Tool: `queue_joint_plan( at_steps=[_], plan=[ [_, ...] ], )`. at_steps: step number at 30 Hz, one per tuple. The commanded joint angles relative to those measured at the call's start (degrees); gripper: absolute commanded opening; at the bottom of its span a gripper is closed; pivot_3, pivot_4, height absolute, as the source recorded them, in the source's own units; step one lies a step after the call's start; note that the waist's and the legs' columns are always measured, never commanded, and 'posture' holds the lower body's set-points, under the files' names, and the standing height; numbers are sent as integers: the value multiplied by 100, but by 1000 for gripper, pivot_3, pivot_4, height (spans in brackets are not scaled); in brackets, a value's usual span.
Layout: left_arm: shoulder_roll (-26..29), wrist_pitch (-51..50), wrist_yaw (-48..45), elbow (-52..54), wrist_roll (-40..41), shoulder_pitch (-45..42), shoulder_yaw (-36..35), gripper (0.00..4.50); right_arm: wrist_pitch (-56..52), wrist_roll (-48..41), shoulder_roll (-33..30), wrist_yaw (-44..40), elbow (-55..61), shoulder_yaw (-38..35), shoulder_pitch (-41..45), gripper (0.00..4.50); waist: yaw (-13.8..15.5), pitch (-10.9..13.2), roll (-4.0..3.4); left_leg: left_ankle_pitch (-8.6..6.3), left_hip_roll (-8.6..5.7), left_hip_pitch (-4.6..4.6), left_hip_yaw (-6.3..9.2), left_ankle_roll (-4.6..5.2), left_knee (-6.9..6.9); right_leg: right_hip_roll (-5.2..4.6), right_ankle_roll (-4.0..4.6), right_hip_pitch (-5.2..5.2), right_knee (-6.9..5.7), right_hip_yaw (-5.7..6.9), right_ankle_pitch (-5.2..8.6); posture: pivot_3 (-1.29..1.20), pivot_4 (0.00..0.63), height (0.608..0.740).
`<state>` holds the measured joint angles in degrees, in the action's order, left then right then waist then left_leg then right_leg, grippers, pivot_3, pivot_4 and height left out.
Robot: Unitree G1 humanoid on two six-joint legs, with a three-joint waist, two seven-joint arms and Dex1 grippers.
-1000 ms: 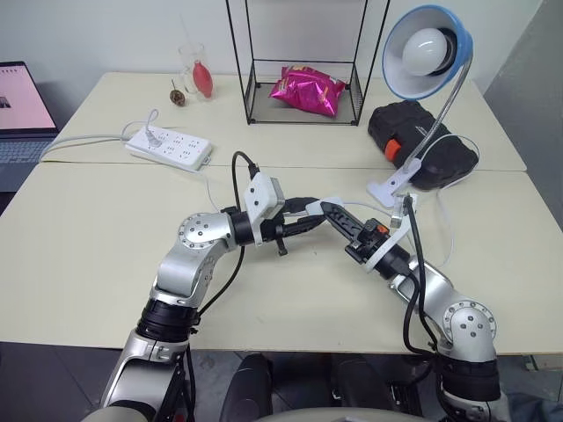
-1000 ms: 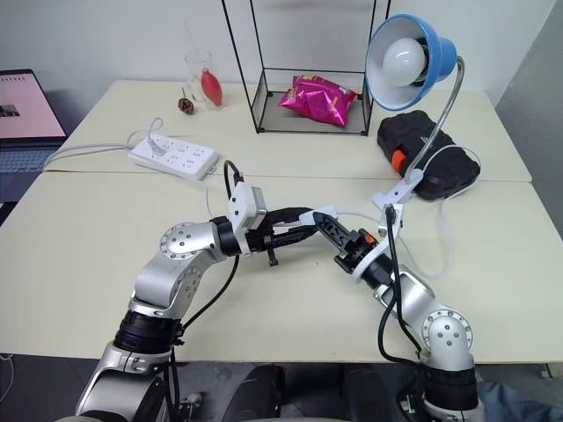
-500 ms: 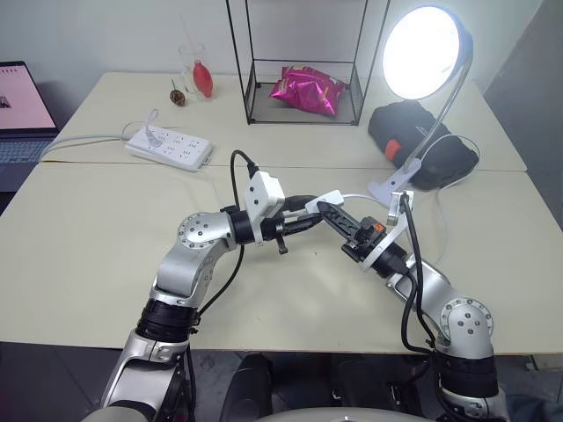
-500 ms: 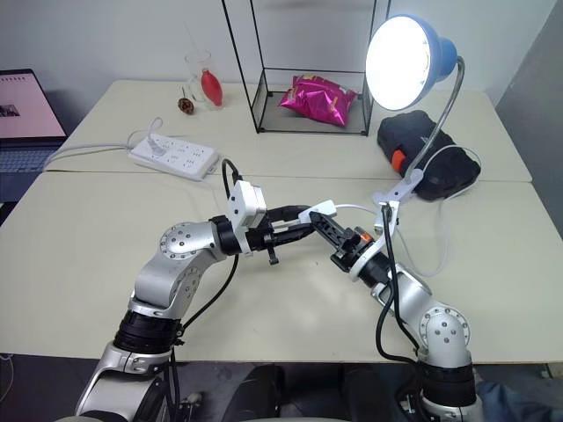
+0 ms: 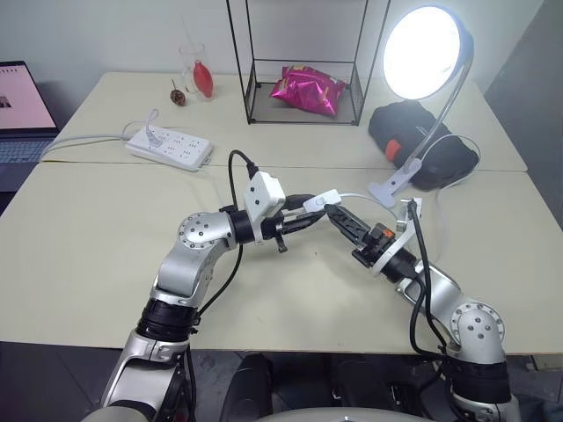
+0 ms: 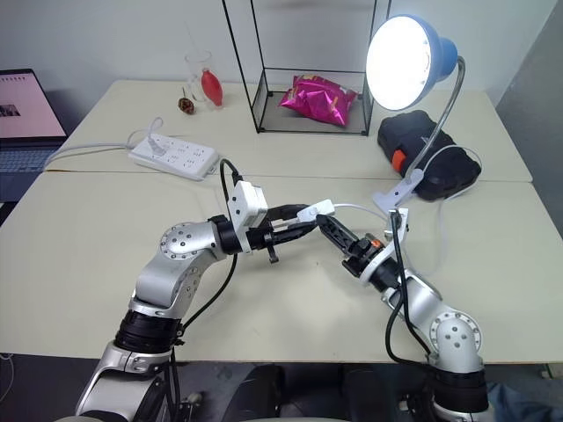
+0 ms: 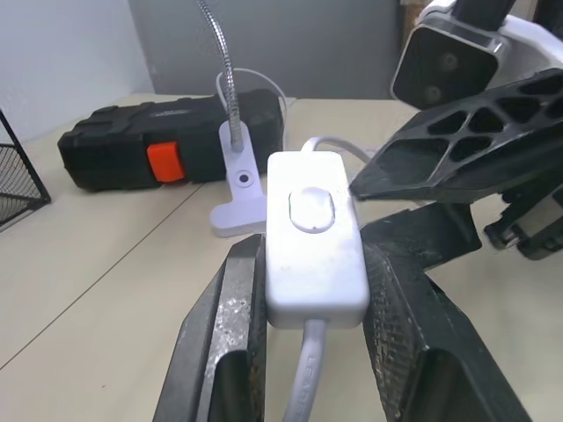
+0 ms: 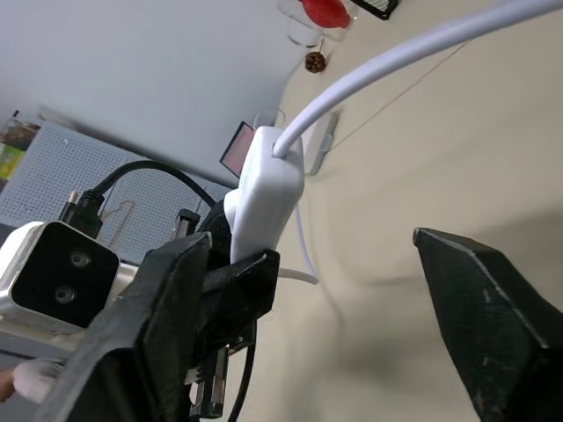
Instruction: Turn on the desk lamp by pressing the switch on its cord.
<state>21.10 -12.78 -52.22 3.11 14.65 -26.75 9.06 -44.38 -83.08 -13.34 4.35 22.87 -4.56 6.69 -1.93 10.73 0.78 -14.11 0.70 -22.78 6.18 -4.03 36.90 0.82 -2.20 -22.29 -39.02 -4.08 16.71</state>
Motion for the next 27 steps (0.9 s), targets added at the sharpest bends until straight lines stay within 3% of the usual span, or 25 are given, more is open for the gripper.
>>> queue_joint_plan(
  at_steps=[1,10,17,26,27],
  plan=[
    [13,285,131,-250,-293,-163,98,1119,-238,-33,-557,-234,574,-133,-165,4500,6,0,0,0,0,0,0,0,0,0,0,0,0,0,0,0,150,740],
    [-421,673,557,-1848,-923,-494,358,1118,-144,2541,-2513,-1298,1715,499,126,4500,5,2,-1,0,-5,-2,-2,0,1,0,-4,-1,4,1,2,0,150,740],
    [-678,1337,916,-2689,-1376,-653,508,1118,277,4115,-3412,-2204,1772,884,180,4500,17,5,5,0,-7,-6,0,0,1,-3,-5,-2,8,2,2,0,150,740],
    [-799,1436,874,-3126,-1438,-682,509,1118,530,4452,-3727,-3271,1618,478,-48,4500,23,5,7,0,-10,-4,0,0,4,-7,-8,1,6,3,0,0,150,740],
    [-807,1426,864,-3148,-1419,-690,490,1826,515,4388,-3748,-3384,1625,411,-65,4500,24,5,7,0,-10,-4,0,0,6,-7,-9,2,6,3,-1,0,150,740]
  ],
)
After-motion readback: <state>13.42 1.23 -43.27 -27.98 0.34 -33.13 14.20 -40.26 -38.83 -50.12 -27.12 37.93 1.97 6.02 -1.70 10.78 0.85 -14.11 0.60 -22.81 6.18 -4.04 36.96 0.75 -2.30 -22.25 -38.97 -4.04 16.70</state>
